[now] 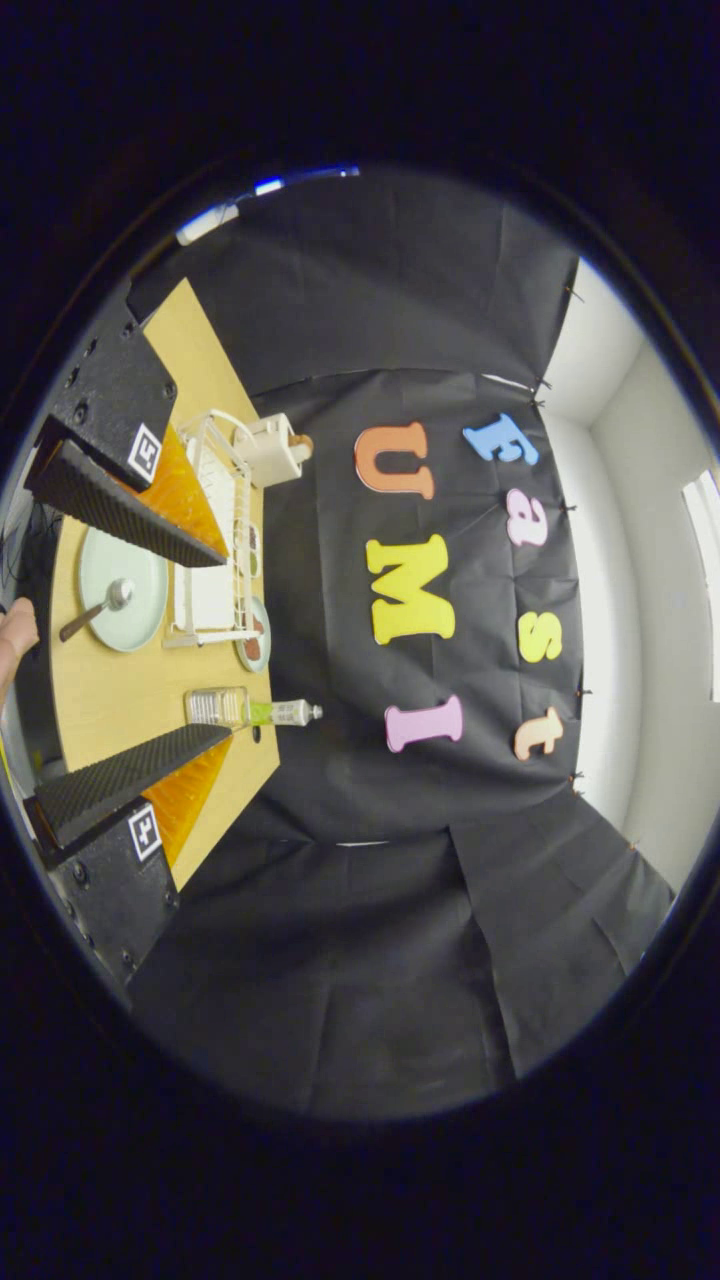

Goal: Take the plate from the dish rack, then take the spoon from the basket and place it into the plate.

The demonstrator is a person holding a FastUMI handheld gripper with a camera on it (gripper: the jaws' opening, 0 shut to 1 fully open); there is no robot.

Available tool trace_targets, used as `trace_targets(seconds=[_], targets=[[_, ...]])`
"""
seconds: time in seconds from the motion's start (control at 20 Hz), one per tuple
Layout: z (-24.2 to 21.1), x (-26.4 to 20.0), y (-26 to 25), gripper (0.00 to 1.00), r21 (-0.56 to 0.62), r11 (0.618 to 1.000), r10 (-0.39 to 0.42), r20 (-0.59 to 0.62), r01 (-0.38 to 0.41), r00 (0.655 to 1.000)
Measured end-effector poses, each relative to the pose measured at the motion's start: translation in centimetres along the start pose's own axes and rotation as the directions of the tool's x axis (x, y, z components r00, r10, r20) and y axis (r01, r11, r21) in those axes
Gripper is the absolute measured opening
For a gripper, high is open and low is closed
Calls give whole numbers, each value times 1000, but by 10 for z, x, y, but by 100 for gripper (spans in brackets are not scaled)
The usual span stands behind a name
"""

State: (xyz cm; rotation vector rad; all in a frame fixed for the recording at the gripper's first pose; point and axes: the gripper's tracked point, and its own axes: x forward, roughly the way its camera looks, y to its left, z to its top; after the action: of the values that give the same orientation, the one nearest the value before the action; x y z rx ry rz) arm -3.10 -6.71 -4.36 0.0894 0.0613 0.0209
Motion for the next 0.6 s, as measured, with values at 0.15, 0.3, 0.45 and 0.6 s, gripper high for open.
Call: trace_targets(seconds=[0.15, 0.3, 0.45, 0.6], targets=[[2, -5, -10, 100, -8, 1000, -11, 17, 11, 1000], [-2, -12, -10, 100, -29, 1000, -5, 11, 5, 1000], [-5, -14, -5, 100, -26, 1000, 15, 2, -15, 1000], [-6, -13, -8, 100, -35, 999, 6, 3, -5, 1000]])
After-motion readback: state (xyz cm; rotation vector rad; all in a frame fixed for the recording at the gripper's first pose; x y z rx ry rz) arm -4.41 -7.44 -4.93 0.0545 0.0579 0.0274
